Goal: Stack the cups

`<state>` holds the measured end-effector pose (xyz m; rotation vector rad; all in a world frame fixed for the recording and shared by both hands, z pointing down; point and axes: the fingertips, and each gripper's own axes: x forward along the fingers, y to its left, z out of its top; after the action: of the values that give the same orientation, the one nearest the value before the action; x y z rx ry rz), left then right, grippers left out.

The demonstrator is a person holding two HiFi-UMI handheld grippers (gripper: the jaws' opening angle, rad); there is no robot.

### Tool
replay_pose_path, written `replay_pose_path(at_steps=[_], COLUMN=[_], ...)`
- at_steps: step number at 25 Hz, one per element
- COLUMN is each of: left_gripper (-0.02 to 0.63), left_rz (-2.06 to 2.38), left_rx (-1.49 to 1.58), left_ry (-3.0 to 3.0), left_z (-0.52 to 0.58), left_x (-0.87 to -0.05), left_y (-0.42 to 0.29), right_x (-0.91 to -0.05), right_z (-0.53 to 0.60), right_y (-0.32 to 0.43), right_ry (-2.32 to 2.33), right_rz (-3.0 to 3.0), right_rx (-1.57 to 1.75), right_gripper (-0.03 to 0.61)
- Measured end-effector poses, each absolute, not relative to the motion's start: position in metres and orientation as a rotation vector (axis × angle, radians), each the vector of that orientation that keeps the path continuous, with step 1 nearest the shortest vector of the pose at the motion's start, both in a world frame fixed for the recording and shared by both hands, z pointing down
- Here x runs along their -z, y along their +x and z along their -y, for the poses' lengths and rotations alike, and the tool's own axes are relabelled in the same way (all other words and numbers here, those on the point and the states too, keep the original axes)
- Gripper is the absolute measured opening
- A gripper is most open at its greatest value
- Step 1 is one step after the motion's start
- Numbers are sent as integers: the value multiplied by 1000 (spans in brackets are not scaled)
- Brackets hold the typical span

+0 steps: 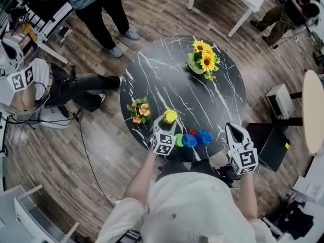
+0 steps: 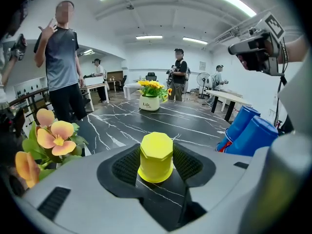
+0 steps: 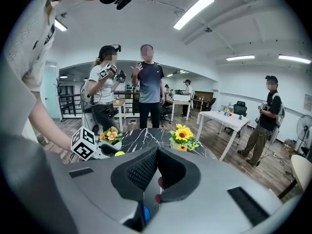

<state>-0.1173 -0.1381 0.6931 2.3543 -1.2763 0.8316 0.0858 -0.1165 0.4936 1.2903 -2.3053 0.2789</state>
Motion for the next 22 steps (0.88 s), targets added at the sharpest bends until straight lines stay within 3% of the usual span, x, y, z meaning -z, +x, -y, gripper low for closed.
replay_pose_path(at_steps=[22], left_gripper=[229], left_rz=[1411], left_rx=[-689], left_ry=[2421], left_z=[82], left_x=[-590], left_y=[-116], right_x=[-473], right_z=[85], right_y=[88], right_ry=[1246], right_rz=[2414], right_rx=[-189], right_gripper=[9])
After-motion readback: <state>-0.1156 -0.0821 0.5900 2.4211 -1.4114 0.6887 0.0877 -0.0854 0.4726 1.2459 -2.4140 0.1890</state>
